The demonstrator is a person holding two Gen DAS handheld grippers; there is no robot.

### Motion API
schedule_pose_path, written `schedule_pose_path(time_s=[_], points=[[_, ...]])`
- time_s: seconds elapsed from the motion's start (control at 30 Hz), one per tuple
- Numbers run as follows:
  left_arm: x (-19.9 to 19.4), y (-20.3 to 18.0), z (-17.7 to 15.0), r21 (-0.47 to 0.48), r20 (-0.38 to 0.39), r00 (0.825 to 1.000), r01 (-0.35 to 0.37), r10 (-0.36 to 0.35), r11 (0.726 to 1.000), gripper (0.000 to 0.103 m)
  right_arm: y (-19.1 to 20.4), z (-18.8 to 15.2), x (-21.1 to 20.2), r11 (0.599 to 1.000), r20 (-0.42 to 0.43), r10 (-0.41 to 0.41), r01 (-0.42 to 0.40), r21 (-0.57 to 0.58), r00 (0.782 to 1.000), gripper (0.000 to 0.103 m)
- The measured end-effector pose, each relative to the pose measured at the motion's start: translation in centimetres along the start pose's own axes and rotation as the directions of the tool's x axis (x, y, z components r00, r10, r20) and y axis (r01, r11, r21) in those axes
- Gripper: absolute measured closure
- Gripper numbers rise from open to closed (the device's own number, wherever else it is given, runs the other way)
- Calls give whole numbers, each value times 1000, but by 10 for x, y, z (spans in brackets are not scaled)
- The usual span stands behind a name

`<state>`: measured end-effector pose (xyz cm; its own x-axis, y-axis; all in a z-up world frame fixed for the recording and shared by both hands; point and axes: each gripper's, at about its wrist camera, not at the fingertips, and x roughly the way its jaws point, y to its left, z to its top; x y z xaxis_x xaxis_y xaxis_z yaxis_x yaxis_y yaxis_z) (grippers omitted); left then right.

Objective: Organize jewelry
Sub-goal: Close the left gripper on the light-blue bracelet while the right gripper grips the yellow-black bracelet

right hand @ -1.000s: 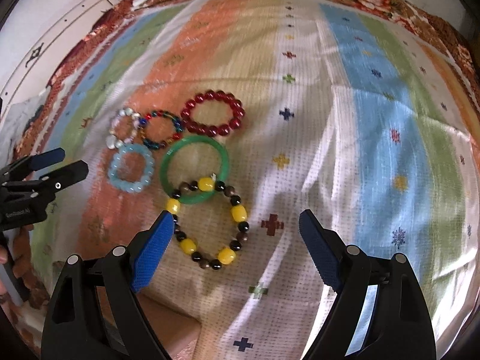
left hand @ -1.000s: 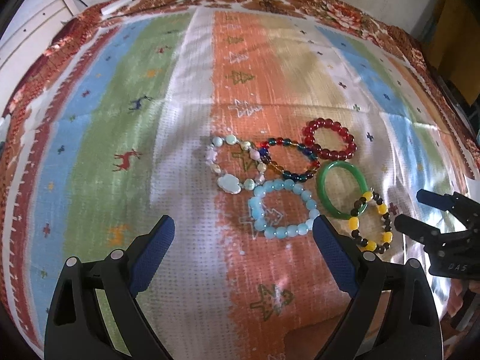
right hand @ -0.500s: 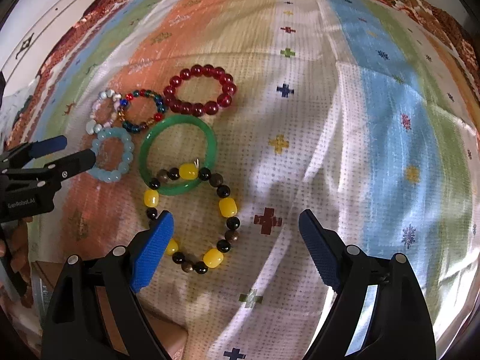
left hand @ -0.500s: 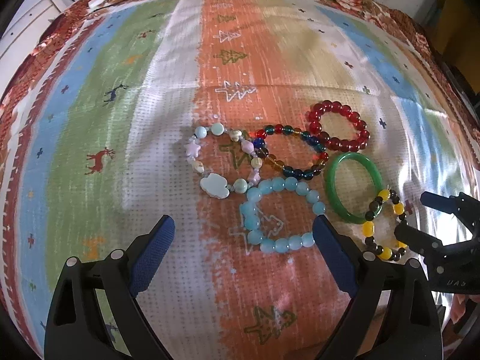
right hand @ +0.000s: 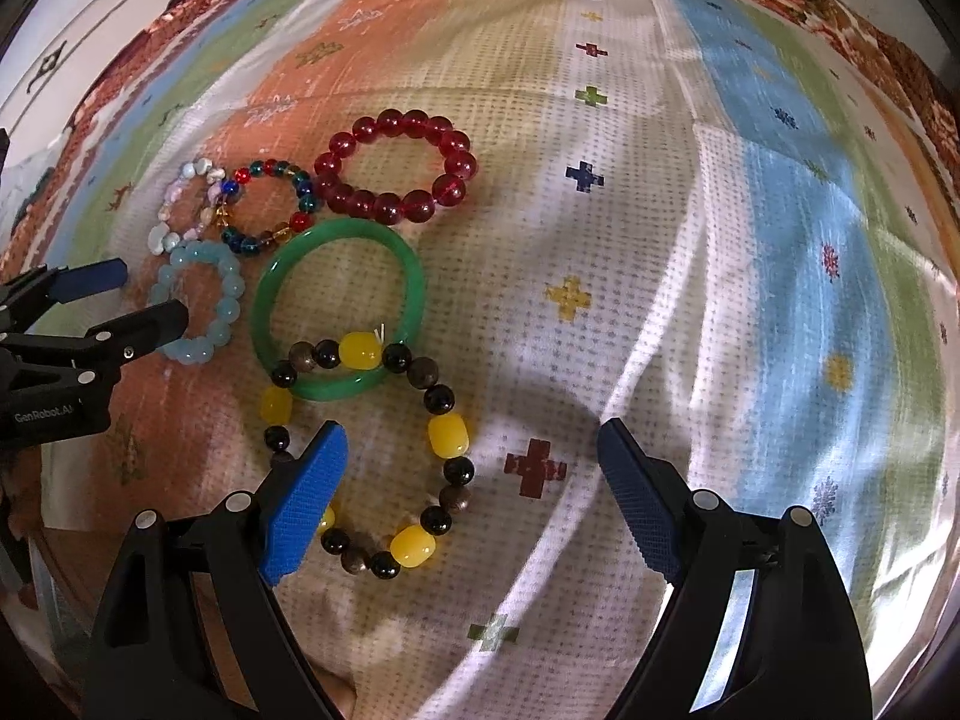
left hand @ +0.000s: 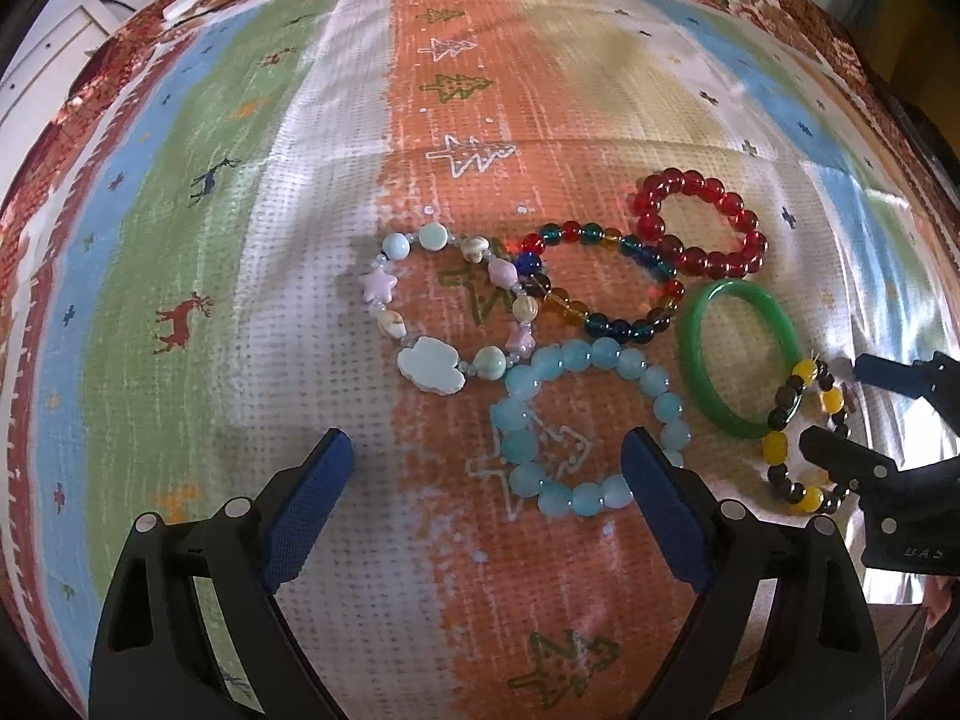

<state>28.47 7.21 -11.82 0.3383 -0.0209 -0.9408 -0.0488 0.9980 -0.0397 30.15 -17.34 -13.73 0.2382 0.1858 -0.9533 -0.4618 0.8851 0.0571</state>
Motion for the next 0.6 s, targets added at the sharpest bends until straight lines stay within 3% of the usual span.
schedule_pose_path(time_s=[0.2,0.3,0.4,0.43,0.47,0.6], points=[[1,1,-1,47,6,999,-39,39,998,40,-9,1,-3,999,-7,-17,17,29,1000,42],[-1,4,-1,44,12,999,-38,37,998,56,-15,2,-5,999,-2,-23,23,35,1000,64],[-1,4,-1,55,9,1000,-28,27,998,75,-14,1,-5,1000,1,-7,7,25,1000,76],[-2,5,0,50,7,1000,-23,23,998,86,-14,1,-5,1000,3,4,-4,25,1000,79],[-2,6,0,46,3,1000,-19,19,999,92,-14,1,-6,999,3,15,-15,31,1000,91],[-7,9,0,35,3,1000,4,-5,999,92,-13,1,-9,999,10,35,-35,28,999,91]])
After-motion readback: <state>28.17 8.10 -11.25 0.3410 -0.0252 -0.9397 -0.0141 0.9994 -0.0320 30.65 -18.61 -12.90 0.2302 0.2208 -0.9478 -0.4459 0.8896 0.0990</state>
